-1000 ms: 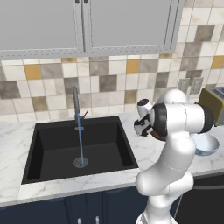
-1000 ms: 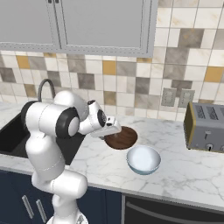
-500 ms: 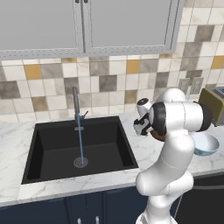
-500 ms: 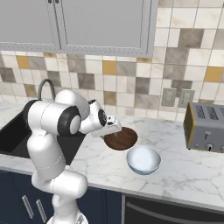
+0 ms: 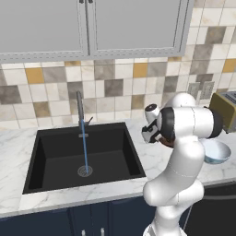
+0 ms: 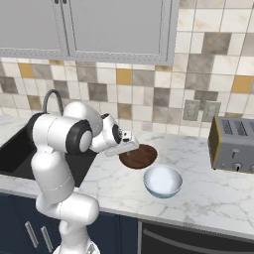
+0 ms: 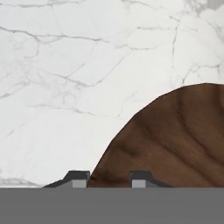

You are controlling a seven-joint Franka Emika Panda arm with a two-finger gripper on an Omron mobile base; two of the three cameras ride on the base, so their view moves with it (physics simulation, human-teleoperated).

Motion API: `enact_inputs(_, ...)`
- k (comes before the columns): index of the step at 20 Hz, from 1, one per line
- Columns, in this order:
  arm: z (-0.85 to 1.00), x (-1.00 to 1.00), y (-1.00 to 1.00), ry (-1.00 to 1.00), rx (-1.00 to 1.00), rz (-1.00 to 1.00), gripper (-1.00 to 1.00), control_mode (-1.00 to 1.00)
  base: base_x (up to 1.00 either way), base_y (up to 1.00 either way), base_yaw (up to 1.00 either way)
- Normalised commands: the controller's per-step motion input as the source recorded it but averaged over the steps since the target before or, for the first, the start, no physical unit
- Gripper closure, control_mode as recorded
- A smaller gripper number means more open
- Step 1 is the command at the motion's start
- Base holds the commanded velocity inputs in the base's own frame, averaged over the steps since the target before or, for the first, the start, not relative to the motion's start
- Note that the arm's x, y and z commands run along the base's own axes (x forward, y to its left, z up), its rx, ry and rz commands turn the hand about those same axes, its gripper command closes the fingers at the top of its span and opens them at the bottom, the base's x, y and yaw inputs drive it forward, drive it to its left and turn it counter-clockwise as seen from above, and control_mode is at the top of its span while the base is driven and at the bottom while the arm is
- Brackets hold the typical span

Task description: Rinse each bowl for a few seconds and place them down in the sink or on the counter.

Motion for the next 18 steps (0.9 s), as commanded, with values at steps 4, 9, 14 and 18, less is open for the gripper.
enact_inputs(4,0.00,-0.10,0.08,-0.02,0.02,0.03,1.00,-1.00,0.00,0.00,0.00)
enact_inputs(9,0.20,-0.04,0.32,-0.05,-0.05,0.04,1.00,-1.00,0.00,0.00,0.00)
enact_inputs(14,0.31,-0.08,0.36,-0.01,-0.04,0.11,1.00,-1.00,0.00,0.00,0.00)
enact_inputs(18,0.28,-0.07,0.30,0.04,-0.04,0.16,1.00,-1.00,0.00,0.00,0.00)
